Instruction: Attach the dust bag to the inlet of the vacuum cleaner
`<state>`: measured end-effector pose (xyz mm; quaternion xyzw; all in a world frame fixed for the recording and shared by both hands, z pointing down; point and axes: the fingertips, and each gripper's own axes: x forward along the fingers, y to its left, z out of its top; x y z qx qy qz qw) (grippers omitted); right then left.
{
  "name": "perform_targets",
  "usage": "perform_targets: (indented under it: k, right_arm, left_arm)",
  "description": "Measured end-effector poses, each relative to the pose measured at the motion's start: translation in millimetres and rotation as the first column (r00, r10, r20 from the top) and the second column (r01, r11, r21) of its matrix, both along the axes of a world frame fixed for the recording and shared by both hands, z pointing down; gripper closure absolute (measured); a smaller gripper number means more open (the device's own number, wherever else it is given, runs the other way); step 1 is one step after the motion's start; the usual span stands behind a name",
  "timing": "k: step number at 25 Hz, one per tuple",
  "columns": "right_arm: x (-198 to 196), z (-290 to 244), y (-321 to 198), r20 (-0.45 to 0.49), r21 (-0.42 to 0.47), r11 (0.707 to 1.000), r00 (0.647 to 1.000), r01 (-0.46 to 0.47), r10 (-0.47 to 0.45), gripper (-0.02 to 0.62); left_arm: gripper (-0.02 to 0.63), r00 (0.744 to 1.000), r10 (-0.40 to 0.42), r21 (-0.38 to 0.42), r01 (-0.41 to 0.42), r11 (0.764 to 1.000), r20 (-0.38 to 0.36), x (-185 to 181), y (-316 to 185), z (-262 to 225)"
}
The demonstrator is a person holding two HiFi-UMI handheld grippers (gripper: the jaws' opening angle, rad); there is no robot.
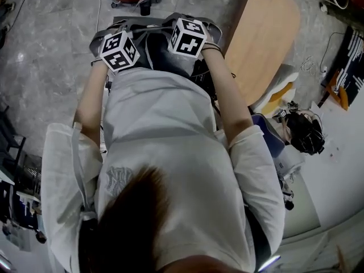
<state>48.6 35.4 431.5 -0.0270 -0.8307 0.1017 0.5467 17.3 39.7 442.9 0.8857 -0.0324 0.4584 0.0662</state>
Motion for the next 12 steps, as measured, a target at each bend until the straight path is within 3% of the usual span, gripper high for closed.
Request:
perform_targets:
  k: [6, 9, 12]
  right_arm:
    - [12.1, 38.3, -5.3, -0.032, -0.038, 0.996, 0.996, -0.081, 0.08, 0.546]
    - [9.3, 55.0, -13.1, -0.024, -0.036, 0.989, 0.99, -0.142, 0.141, 0.548]
    - [7.2, 73.8, -9.2, -0.044, -0.027, 0.989, 0.989, -0.144, 0.142, 0.554]
  left_arm:
    - [0.566, 1.0, -0.022, -0.051, 0.021, 0.998, -0.014, 13.3, -1.6, 34.6]
    - [0.566, 0.997, -0.068, -0.072, 0.066, 0.995, -0.029, 10.2, -7.6, 52.3]
    - [0.566, 0.992, -0.119, -0.097, 0.116, 0.989, -0.032, 7.8, -4.5, 72.2]
